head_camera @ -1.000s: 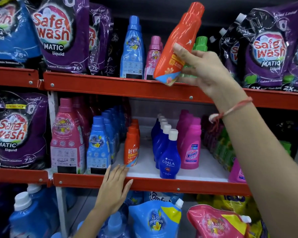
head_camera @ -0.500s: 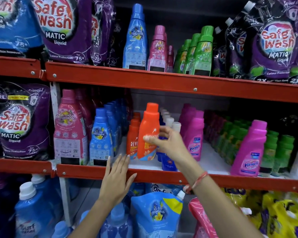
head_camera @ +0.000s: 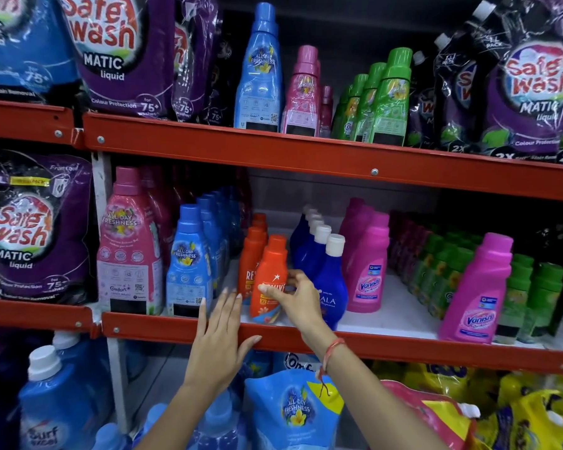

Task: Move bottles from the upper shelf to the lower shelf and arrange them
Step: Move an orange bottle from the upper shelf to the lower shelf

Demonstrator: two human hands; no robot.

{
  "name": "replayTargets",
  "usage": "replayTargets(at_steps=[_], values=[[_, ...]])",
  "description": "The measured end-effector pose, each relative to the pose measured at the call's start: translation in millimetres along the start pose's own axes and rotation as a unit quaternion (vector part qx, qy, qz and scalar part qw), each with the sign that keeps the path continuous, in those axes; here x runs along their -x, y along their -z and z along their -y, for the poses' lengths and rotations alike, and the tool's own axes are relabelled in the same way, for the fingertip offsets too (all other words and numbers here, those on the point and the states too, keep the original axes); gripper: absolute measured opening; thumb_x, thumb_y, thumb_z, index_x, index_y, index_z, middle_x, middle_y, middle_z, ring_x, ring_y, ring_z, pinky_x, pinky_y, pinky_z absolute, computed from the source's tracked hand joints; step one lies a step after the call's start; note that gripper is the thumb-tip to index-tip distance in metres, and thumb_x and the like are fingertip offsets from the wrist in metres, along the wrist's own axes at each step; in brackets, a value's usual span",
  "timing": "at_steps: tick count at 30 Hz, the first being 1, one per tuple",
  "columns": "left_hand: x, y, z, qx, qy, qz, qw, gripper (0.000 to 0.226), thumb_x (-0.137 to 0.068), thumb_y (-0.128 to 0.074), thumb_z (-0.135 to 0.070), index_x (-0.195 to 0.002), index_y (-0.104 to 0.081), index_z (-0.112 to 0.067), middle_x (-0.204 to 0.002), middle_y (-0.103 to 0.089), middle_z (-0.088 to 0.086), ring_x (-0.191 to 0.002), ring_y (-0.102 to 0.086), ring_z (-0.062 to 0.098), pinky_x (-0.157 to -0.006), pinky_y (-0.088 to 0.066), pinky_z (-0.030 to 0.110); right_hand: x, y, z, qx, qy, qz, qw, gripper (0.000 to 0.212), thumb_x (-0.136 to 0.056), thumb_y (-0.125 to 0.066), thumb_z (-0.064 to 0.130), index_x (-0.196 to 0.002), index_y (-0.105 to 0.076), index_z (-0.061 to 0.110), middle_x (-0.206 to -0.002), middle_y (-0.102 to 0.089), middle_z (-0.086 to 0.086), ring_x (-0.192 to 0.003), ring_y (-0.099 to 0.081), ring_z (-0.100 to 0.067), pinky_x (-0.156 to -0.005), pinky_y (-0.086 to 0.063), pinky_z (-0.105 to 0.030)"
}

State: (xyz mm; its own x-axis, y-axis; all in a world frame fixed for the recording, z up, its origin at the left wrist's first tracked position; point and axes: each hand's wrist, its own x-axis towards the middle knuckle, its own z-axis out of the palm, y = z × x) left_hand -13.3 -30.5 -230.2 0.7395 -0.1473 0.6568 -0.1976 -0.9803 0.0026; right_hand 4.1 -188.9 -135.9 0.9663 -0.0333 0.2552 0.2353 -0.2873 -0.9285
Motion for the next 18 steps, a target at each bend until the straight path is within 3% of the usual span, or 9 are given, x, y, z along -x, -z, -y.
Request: replayTargets(at_steps=[8, 14, 16, 18], values=[[-0.2, -1.3, 0.4, 0.000, -0.002, 0.002, 1.000, 0.080, -0.091, -0.027, -0.062, -0.143, -0.034, -0.001, -0.151, -0.038, 0.014, -0.144, -0.024, 0.024, -0.118, -0.013, 0.050, -0.2, -7.7, -12.0, 0.060, 0.029, 0.006, 0.998, 0.071, -0.072, -0.078, 0.044, -0.128, -0.049, 0.012, -0.125, -0.065, -0.009, -0.111, -0.065, -0.021, -0.093, -0.055, -0.037], [1.9, 0.1, -1.3, -0.003, -0.001, 0.014, 1.000, 0.082, -0.090, -0.027, -0.063, -0.140, -0.038, 0.000, -0.145, -0.045, 0.016, -0.140, -0.032, 0.026, -0.118, -0.013, 0.049, 9.3, 11.5, -9.9, 0.073, 0.090, 0.016, 0.993, 0.063, -0.077, -0.078, 0.033, -0.130, -0.051, 0.011, -0.121, -0.066, -0.004, -0.108, -0.065, -0.015, -0.093, -0.055, -0.029], [1.9, 0.0, -2.1, -0.006, 0.002, 0.017, 1.000, 0.082, -0.090, -0.025, -0.064, -0.138, -0.041, 0.001, -0.143, -0.048, 0.017, -0.139, -0.036, 0.027, -0.117, -0.013, 0.049, 16.6, 27.7, -8.3, 0.088, 0.138, -0.029, 0.986, 0.052, -0.081, -0.075, 0.032, -0.126, -0.056, 0.013, -0.113, -0.067, 0.002, -0.103, -0.065, -0.010, -0.085, -0.054, -0.016], [1.9, 1.5, -3.4, -0.014, 0.006, 0.019, 1.000, 0.083, -0.090, -0.021, -0.064, -0.135, -0.044, 0.002, -0.140, -0.051, 0.018, -0.136, -0.039, 0.029, -0.117, -0.013, 0.049, 24.4, 47.0, -10.1, 0.100, 0.192, -0.098, 0.971, 0.033, -0.086, -0.070, 0.031, -0.115, -0.063, 0.016, -0.104, -0.069, 0.007, -0.093, -0.066, -0.003, -0.077, -0.055, -0.015]])
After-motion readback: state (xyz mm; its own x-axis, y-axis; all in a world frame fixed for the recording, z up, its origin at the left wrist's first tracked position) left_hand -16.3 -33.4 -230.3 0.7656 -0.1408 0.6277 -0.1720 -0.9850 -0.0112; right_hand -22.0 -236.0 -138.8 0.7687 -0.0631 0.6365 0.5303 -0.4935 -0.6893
